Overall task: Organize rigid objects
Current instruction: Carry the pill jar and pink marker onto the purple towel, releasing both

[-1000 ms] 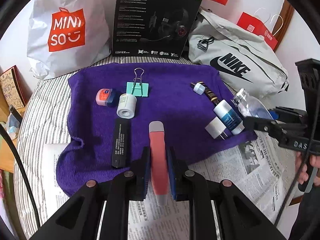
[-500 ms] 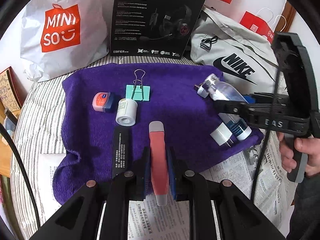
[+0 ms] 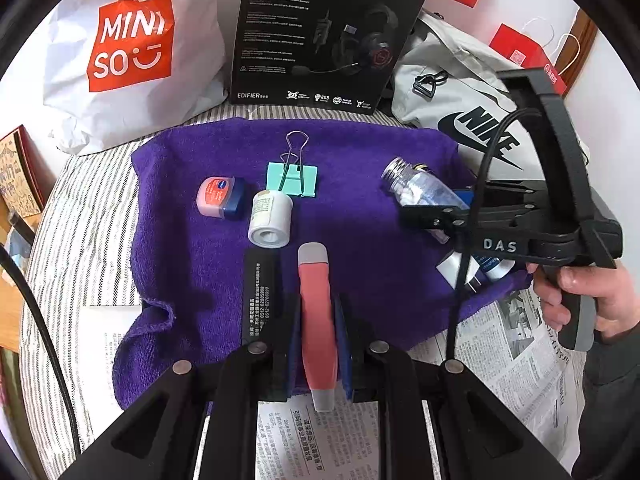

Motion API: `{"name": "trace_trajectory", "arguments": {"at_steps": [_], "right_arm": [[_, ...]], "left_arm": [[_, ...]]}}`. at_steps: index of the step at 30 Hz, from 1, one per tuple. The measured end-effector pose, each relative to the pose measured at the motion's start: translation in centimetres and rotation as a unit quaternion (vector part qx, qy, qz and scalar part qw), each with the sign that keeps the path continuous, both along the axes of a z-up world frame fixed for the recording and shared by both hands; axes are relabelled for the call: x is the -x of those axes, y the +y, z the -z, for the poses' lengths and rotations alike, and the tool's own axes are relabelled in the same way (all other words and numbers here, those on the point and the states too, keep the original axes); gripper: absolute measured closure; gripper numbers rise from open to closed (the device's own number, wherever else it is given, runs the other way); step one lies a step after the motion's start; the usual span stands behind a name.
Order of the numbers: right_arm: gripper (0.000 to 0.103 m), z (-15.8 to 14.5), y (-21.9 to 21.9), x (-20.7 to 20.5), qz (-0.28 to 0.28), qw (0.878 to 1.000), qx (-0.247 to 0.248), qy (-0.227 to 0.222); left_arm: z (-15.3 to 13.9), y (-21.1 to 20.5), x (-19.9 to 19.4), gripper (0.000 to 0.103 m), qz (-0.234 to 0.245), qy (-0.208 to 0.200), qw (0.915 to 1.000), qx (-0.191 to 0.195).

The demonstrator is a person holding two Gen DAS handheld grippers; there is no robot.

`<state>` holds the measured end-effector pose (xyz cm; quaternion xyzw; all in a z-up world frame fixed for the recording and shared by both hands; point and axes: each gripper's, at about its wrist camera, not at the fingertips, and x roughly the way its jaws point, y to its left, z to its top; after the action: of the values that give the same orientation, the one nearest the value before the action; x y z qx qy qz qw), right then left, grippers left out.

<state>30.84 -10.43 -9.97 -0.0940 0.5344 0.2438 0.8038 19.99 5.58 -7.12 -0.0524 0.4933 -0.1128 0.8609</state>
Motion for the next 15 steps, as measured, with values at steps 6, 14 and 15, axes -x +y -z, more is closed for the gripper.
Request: {"name": "trace_trajectory", "arguments": {"at_steps": [6, 14, 15], "right_arm": [[0.062, 0.83, 0.2, -0.48, -0.004, 1.0, 0.012, 0.0], [0.061, 0.83, 0.52, -0.53, -0.021, 1.0, 0.022, -0.007], [0.061, 0.83, 0.51, -0.53, -0.022, 1.0, 0.022, -0.007]], "left_arm": [[0.17, -0.06, -0.3, 0.086, 0.002, 0.002, 1.0, 0.0], [0.86, 0.17, -0.7, 0.086, -0.004, 0.011, 0.9999, 0.003], [0.91, 0.17, -0.78, 0.086, -0.004, 0.012, 0.9999, 0.004]]}}
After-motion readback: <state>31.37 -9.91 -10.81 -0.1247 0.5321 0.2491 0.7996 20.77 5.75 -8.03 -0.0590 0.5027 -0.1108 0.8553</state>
